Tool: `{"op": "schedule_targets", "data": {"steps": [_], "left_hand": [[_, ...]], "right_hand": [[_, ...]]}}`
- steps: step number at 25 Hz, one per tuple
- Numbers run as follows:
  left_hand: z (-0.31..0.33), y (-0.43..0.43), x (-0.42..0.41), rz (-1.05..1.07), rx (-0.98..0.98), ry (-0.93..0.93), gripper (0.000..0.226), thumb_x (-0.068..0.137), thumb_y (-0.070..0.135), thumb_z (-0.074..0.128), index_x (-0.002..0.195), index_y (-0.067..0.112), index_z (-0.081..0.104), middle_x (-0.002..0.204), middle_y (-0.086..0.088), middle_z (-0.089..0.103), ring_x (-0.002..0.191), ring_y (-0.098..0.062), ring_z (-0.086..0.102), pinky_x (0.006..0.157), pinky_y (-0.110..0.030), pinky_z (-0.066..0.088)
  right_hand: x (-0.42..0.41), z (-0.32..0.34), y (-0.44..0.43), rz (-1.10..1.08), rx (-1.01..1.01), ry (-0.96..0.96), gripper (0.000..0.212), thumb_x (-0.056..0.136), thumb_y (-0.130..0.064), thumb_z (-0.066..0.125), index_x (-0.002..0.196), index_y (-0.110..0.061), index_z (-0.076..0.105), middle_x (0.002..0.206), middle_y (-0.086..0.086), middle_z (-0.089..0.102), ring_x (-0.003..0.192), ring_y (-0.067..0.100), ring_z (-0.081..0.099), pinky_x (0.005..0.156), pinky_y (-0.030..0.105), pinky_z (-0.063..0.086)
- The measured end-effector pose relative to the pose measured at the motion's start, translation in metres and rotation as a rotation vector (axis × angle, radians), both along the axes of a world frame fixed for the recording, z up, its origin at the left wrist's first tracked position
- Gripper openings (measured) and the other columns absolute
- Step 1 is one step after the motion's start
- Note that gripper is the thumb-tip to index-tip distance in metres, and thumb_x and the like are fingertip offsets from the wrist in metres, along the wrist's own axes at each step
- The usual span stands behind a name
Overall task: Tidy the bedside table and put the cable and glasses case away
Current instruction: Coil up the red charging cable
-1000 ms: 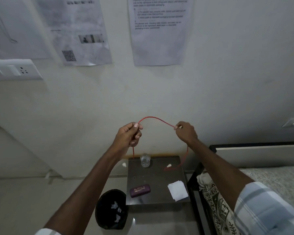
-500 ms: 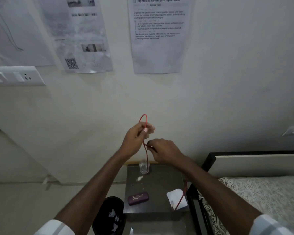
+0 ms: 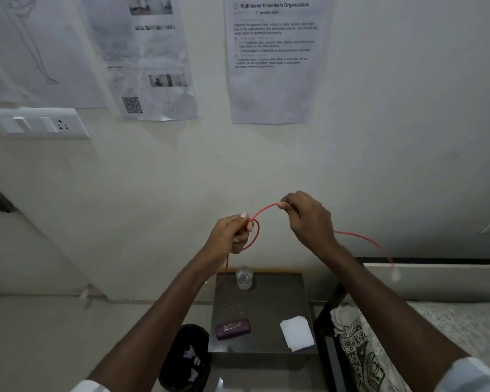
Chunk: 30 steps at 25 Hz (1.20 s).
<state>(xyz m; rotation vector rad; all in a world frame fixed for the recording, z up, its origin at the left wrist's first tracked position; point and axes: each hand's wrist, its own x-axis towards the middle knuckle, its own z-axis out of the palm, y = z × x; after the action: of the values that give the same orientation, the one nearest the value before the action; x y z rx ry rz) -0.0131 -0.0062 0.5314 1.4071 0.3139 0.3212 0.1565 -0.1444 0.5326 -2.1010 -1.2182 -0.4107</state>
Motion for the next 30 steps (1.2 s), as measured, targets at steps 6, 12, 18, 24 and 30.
{"op": "schedule_targets", "data": {"steps": [6,12,18,24,30], "left_hand": [[0.016,-0.009,0.006,0.102,-0.299,-0.203,0.043,0.106,0.023,0.030,0.076,0.011,0.058,0.098,-0.025,0.071,0.094,-0.035,0.071,0.070,-0.038,0.060],[-0.008,-0.005,0.010,0.218,-0.036,-0.089,0.041,0.106,0.030,0.031,0.102,0.006,0.063,0.122,-0.015,0.069,0.118,-0.024,0.065,0.106,-0.043,0.047],[-0.023,-0.004,-0.001,0.131,0.450,0.146,0.038,0.100,0.045,0.042,0.078,0.019,0.058,0.084,0.002,0.073,0.084,-0.017,0.068,0.073,-0.036,0.052],[-0.017,-0.014,-0.011,-0.069,0.211,0.127,0.053,0.102,0.049,0.037,0.087,0.002,0.058,0.064,-0.005,0.047,0.060,-0.023,0.054,0.084,-0.047,0.053],[0.000,-0.018,-0.005,-0.024,-0.192,0.012,0.042,0.105,0.029,0.035,0.069,0.012,0.047,0.055,-0.004,0.045,0.043,-0.019,0.046,0.088,-0.050,0.057]], "right_hand": [[-0.031,-0.041,-0.002,-0.044,-0.347,0.100,0.018,0.097,-0.031,0.038,0.097,-0.025,0.055,0.091,0.003,0.065,0.078,0.030,0.063,0.067,0.043,0.054],[-0.099,-0.043,0.000,0.195,-0.480,-0.057,0.016,0.096,-0.027,0.049,0.102,-0.016,0.057,0.086,0.006,0.070,0.068,0.027,0.065,0.055,0.033,0.042],[-0.103,-0.007,-0.002,0.315,-0.406,-0.190,0.009,0.093,-0.030,0.053,0.090,-0.023,0.059,0.082,-0.001,0.069,0.070,0.022,0.066,0.052,0.030,0.037],[-0.038,0.012,-0.001,0.206,-0.149,0.009,0.020,0.089,-0.045,0.060,0.087,-0.027,0.066,0.077,-0.007,0.061,0.072,0.012,0.058,0.058,0.031,0.042],[-0.013,-0.031,-0.002,0.156,-0.109,0.179,0.032,0.097,-0.047,0.041,0.082,-0.024,0.057,0.078,-0.006,0.060,0.071,0.016,0.056,0.060,0.042,0.049]]}}
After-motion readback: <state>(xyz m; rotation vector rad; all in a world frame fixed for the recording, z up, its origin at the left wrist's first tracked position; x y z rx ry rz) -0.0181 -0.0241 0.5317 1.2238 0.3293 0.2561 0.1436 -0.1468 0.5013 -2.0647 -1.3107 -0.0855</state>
